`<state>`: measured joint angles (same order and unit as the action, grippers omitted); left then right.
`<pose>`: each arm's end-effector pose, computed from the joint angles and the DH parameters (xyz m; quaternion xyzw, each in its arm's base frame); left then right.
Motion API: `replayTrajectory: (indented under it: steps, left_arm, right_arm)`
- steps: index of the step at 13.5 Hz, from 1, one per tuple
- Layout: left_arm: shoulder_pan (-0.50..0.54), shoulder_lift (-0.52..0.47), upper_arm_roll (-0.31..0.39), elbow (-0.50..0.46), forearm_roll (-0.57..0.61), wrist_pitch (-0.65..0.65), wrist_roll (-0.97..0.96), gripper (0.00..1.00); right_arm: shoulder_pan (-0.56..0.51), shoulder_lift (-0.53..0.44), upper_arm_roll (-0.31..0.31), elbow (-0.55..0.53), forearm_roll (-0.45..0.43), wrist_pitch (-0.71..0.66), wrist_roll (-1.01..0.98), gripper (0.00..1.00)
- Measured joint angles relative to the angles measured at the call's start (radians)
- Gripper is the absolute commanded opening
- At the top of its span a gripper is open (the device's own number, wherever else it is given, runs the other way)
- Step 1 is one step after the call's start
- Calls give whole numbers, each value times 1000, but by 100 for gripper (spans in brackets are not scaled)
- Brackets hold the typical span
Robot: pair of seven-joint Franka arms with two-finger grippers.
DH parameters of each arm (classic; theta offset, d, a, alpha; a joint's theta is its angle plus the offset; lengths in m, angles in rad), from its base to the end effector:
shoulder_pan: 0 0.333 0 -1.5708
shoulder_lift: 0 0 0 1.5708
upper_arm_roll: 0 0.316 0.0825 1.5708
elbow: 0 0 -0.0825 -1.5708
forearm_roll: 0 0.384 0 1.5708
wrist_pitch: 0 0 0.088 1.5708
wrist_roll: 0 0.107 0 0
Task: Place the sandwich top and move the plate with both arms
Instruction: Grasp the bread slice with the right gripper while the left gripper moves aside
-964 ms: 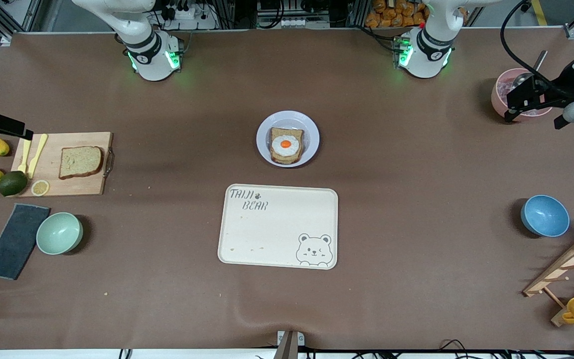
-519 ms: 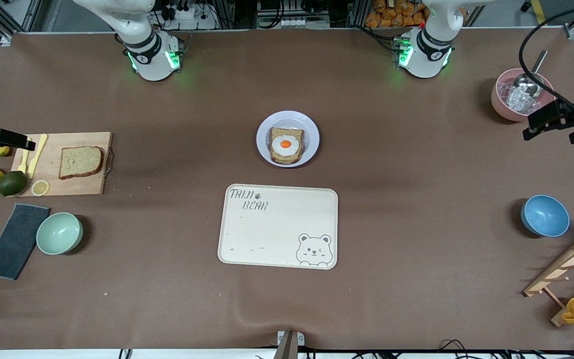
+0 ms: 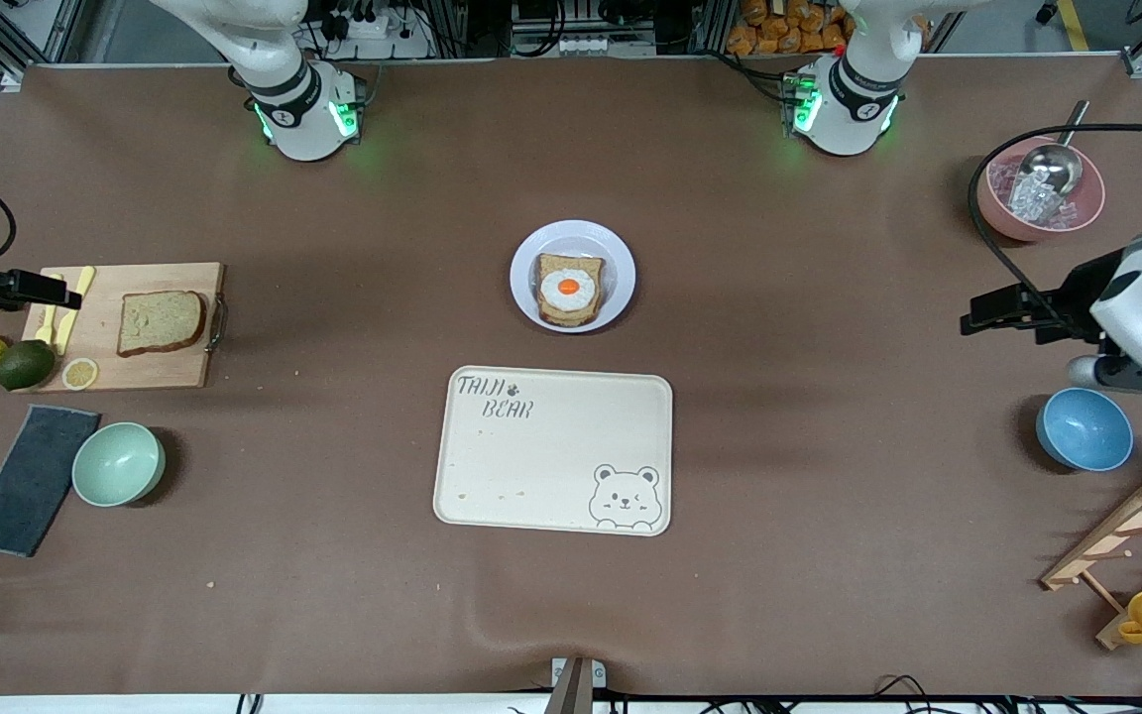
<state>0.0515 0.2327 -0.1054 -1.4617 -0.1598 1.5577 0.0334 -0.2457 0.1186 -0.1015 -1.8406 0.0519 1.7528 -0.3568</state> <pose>0.6155 -0.0437 0.5405 0.9927 -0.0384 -0.0683 0.0912 0.5383 -0.1880 0.4456 -0.9945 0.0028 0.0898 0.0531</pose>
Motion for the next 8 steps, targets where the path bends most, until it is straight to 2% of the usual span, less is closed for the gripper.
replayTrajectory:
  steps: [4,8]
  left_arm:
    - [0,-1,-5,-40,-68,13,0,100]
    - [0,-4,-15,-87,-101,29,0,100]
  right_arm:
    - [-57,46,-1,-52,27,55,-76,100]
    - [-93,86,-1,-127,33,170,-152,100]
